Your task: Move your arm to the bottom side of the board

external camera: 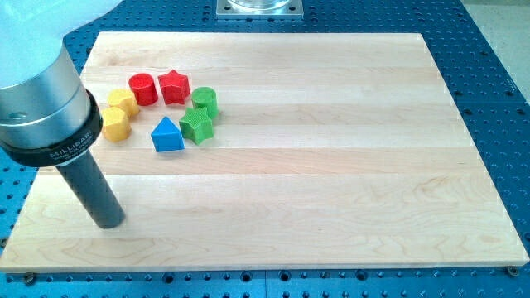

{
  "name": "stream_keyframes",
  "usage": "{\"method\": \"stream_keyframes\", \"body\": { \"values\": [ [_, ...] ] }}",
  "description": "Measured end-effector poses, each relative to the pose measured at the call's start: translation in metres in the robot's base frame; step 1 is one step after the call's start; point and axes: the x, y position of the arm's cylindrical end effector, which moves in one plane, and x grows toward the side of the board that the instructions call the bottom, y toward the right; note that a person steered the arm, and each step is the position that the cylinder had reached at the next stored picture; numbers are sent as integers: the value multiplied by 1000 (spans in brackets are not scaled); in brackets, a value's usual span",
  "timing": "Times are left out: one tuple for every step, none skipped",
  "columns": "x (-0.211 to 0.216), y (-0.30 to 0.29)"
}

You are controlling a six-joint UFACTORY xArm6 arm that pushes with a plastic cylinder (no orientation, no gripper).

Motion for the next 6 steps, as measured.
{"method": "stream_keyframes", "body": {
  "values": [
    [0,0],
    [-16,0],
    [-33,17],
    [-33,42],
    [-36,42],
    [-38,38]
  ]
}}
